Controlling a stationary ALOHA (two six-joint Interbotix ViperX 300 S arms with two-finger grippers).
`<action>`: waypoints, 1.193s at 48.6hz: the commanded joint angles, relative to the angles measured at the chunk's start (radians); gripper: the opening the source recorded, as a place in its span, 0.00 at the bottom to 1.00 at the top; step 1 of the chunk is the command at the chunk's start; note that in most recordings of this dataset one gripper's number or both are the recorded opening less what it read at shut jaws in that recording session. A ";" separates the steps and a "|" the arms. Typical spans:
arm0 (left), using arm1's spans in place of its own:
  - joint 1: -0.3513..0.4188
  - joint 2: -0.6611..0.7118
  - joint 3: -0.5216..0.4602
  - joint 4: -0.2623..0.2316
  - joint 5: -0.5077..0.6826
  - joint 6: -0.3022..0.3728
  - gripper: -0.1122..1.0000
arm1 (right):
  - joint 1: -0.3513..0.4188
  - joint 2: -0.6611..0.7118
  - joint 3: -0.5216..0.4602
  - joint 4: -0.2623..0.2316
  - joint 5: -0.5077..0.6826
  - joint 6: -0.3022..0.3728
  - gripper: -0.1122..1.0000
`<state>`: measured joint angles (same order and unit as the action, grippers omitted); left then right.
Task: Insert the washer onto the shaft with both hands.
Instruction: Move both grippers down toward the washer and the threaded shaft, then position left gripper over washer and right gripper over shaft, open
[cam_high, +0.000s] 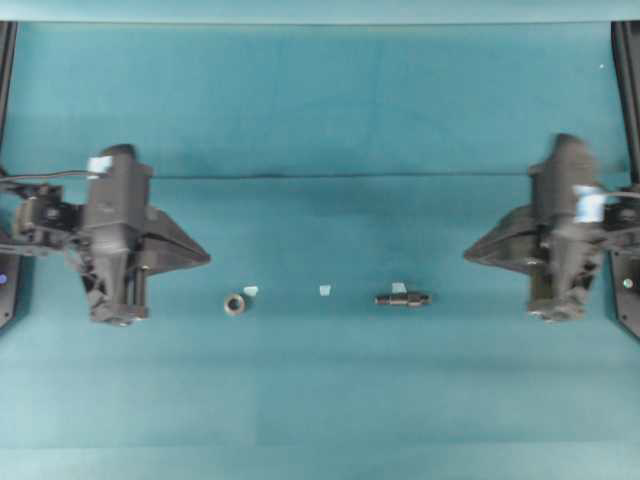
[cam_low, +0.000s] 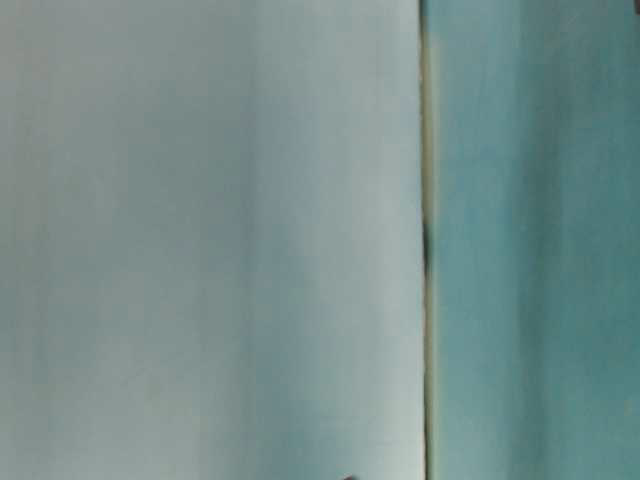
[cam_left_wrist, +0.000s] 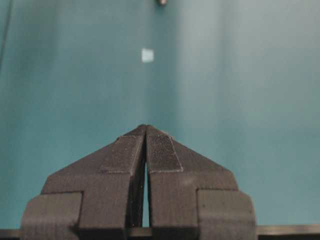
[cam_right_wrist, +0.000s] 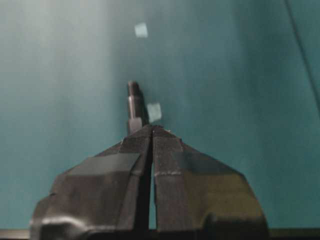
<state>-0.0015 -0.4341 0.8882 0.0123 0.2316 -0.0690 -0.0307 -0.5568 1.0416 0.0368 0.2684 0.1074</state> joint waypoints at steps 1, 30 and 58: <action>-0.002 0.037 -0.049 0.005 0.018 -0.002 0.12 | 0.003 0.058 -0.055 0.000 0.032 0.005 0.02; -0.008 0.258 -0.199 0.006 0.244 0.005 0.12 | 0.041 0.359 -0.311 -0.031 0.313 0.000 0.02; -0.040 0.272 -0.193 0.006 0.258 -0.006 0.19 | 0.043 0.403 -0.314 -0.037 0.310 0.002 0.20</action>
<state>-0.0383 -0.1595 0.7072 0.0169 0.4924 -0.0736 0.0092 -0.1519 0.7409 0.0061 0.5814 0.1074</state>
